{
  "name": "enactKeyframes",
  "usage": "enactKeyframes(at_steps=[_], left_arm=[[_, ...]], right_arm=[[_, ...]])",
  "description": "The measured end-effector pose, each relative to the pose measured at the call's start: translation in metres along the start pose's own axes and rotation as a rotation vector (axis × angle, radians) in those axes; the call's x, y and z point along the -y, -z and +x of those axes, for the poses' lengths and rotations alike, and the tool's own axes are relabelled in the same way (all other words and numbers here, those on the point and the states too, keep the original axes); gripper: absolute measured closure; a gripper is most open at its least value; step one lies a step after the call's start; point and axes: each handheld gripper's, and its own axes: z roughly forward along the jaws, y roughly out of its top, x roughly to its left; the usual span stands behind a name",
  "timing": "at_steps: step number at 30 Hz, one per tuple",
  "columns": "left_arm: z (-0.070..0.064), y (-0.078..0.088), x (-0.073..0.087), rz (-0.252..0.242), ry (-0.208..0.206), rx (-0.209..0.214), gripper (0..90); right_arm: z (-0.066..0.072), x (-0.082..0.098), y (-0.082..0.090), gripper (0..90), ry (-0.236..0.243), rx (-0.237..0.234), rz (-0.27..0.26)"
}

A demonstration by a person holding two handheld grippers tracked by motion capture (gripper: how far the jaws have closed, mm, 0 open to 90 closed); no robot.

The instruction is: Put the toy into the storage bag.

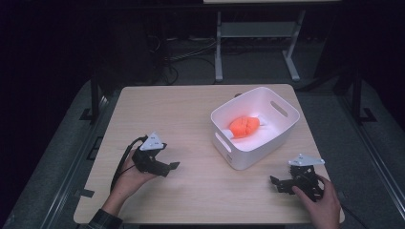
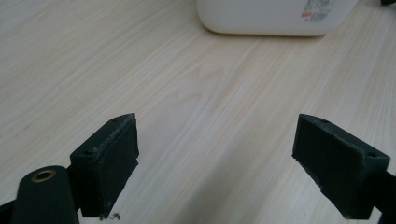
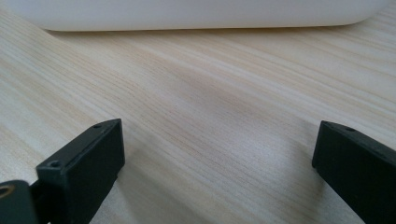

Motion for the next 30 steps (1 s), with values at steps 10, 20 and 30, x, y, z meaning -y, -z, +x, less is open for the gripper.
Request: enactKeyframes(at_steps=[10,20,30], left_arm=[[-0.003,0.010,0.029,-0.041,0.016,-0.024,13.6],[-0.009,0.011,0.055,-0.017,0.037,-0.048,13.6],[-0.009,0.011,0.079,0.038,0.063,-0.100,13.3]], right_arm=[[0.000,0.000,0.000,1.9,-0.001,0.001,0.000],[0.000,0.000,0.000,1.9,-0.001,0.001,0.000],[0.000,0.000,0.000,1.9,-0.001,0.001,0.000]])
